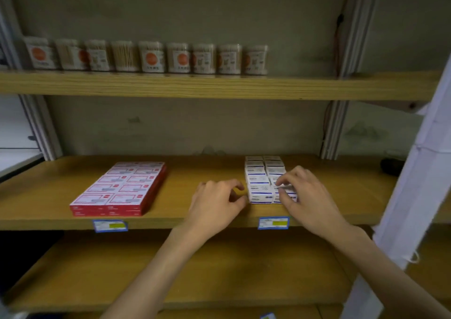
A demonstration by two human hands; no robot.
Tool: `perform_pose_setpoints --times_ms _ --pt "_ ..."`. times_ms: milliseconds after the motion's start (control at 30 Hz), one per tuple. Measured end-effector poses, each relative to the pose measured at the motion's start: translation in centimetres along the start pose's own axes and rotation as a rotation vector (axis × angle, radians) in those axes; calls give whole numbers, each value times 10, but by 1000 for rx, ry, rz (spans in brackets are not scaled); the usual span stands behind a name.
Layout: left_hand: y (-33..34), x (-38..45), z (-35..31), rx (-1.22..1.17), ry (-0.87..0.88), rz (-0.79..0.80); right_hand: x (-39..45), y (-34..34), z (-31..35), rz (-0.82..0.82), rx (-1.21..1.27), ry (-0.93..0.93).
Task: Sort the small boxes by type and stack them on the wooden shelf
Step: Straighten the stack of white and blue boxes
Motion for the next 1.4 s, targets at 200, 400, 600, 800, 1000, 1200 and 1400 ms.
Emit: perform_pose_setpoints --times_ms 200,400,600,800,1000,1200,1400 --pt "28 7 -13 -48 -65 -56 -5 1 -26 105 -32 44" --pt "32 5 -16 -40 -23 -69 -8 2 -33 102 35 -21" --pt "27 -8 -14 -4 3 -51 -19 0 -31 117 25 -63" --pt "16 -17 -15 9 21 -51 -26 0 -28 109 52 -79" --pt "6 -3 -16 -54 -50 -114 -13 -11 -35 27 153 -1" --pt "12 32 -23 20 -64 174 15 -1 -49 207 -19 76" --pt "15 32 -23 163 -17 256 9 2 -53 202 8 21"
Point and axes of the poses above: each hand's wrist, its own x-axis towards the middle knuckle, its own y-axis out of the palm, z = x × y, the point moved 1 cm from there along x, towards the middle knuckle, and after that the axes turned 1 degree about -z, right-handed, at the moved point
